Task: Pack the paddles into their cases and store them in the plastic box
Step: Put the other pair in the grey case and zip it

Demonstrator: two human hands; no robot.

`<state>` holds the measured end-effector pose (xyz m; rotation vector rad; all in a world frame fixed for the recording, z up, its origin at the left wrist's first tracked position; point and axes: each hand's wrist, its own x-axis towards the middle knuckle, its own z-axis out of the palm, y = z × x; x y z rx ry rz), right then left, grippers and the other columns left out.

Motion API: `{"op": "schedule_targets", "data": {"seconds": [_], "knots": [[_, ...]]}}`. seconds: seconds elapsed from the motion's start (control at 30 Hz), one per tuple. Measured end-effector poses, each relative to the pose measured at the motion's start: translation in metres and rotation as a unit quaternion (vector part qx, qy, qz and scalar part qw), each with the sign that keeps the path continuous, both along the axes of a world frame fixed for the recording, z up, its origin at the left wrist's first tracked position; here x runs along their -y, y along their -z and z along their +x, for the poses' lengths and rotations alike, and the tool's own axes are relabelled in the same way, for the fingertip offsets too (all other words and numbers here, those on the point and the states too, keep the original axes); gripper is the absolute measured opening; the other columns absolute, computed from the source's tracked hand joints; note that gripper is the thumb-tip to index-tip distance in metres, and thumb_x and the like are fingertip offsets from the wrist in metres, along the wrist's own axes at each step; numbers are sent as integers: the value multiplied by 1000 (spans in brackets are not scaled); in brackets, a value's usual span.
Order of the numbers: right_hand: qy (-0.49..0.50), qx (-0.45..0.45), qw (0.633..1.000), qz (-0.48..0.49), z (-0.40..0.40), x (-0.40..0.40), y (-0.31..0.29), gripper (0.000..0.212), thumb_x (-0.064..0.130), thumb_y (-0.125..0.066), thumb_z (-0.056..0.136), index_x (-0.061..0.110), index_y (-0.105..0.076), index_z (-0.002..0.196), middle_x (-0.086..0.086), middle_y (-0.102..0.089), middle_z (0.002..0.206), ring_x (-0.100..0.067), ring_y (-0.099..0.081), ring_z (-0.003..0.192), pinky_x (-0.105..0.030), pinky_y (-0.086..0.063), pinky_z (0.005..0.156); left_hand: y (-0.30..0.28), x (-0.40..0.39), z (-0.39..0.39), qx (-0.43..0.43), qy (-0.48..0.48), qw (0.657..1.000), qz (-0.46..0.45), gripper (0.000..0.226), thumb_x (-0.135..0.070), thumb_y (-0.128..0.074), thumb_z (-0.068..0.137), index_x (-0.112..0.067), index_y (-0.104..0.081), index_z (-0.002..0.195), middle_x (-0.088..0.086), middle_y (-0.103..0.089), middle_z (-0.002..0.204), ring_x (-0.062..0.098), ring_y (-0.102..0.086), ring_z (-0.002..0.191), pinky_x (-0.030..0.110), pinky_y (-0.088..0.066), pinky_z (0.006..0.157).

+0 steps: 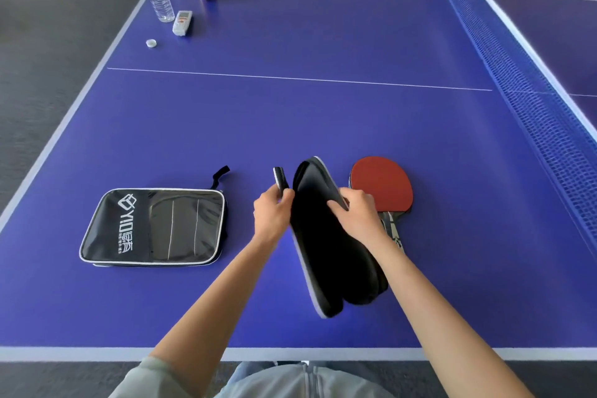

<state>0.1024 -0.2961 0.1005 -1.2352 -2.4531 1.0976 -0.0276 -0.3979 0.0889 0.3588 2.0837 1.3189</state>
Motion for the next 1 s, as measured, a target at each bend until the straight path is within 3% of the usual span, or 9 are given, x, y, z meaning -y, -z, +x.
{"op": "schedule_targets", "data": {"seconds": [0.1,0.17,0.27,0.4,0.47,0.53,0.63,0.77,1.0], "knots": [[92,-6,996,0,21,-27,4,23,13,-63,86,-1,-54,71,-6,-50,57,-23,-41,59,-31,-25,57,14,11,-29,-83,12,995,-53,17,-14,-46,88,-13,-44,71,-3,-44,63,17,-38,62,23,-29,49],[150,-32,988,-31,40,-37,12,17,8,-62,85,1,-54,72,0,-50,59,-22,-43,62,-28,-30,59,24,21,-45,-104,31,992,-65,16,-12,-50,92,-13,-58,105,0,-59,90,18,-52,83,25,-41,70],[194,-24,979,-54,61,-38,34,6,7,-60,87,1,-60,85,-8,-65,80,-27,-55,75,-26,-37,64,42,25,-58,-193,86,972,-107,51,-8,-52,93,-16,-37,141,10,-55,126,27,-51,115,35,-38,92],[221,18,974,-57,76,-36,63,15,7,-59,88,-3,-56,99,-20,-65,99,-38,-57,96,-35,-41,76,59,19,-57,-276,114,936,-185,67,4,-47,88,-20,-24,147,13,-43,129,34,-51,102,38,-39,72],[211,29,976,-49,75,-33,70,29,6,-58,89,-2,-52,116,-23,-64,105,-40,-56,100,-38,-43,83,68,18,-46,-334,128,897,-258,77,9,-49,80,-16,-22,148,20,-32,139,39,-46,109,44,-42,83],[196,20,980,-38,69,-28,74,43,3,-57,89,-1,-45,130,-23,-62,114,-39,-56,105,-39,-44,90,76,13,-31,-399,174,838,-329,79,1,-54,80,-20,-21,148,26,-12,152,45,-24,132,50,-20,112],[152,24,988,-3,60,-19,78,57,4,-60,87,1,-37,140,-17,-49,136,-32,-46,124,-38,-37,105,88,-1,-12,-450,274,784,-328,72,-31,-58,86,-31,-21,148,20,7,157,41,9,143,53,19,111],[27,120,974,188,50,-11,91,74,22,-68,83,10,-30,145,-17,-29,150,-36,-36,131,-43,-31,111,119,-10,11,-383,327,804,-318,61,-57,-28,94,-42,-2,147,8,10,159,39,20,142,62,17,107],[-140,181,956,181,31,25,142,59,55,-33,95,33,-21,149,-4,-8,160,-29,-1,147,-49,-9,119,138,-2,15,-358,310,811,-344,71,-72,-11,85,-44,27,138,6,26,155,40,28,139,68,9,106]]}}
